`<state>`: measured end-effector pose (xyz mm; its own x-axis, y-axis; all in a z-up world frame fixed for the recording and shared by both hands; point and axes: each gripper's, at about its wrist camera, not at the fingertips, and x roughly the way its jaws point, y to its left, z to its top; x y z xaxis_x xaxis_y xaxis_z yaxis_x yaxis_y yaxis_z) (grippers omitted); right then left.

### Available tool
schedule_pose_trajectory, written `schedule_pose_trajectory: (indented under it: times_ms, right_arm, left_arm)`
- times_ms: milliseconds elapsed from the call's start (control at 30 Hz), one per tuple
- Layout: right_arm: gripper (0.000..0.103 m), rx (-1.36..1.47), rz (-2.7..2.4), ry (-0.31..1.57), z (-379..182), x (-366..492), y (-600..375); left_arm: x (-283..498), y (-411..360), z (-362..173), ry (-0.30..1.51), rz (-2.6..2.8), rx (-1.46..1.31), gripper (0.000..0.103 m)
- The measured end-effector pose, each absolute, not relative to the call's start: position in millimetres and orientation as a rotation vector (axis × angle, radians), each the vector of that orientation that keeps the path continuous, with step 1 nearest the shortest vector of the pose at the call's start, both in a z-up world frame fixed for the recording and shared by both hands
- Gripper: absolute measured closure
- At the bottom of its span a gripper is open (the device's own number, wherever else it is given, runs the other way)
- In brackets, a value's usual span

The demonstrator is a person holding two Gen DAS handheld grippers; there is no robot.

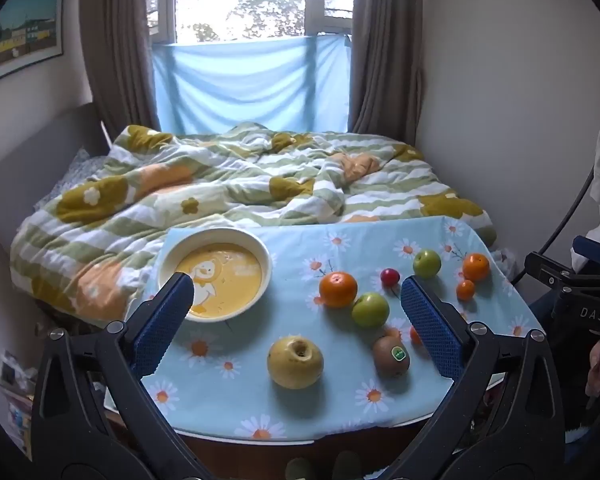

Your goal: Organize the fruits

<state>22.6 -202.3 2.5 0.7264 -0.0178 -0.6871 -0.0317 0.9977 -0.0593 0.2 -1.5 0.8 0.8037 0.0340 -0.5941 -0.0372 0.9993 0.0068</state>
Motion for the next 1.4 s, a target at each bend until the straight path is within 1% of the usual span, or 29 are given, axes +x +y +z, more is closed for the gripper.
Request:
schedule_pose_trajectory:
  times_ms: [1400]
  right_arm:
    - [0.000, -0.066, 0.039, 0.759, -5, 23, -199]
  left_arm:
    - [-3, 11, 2, 0.634, 0.065, -0.030, 0.000]
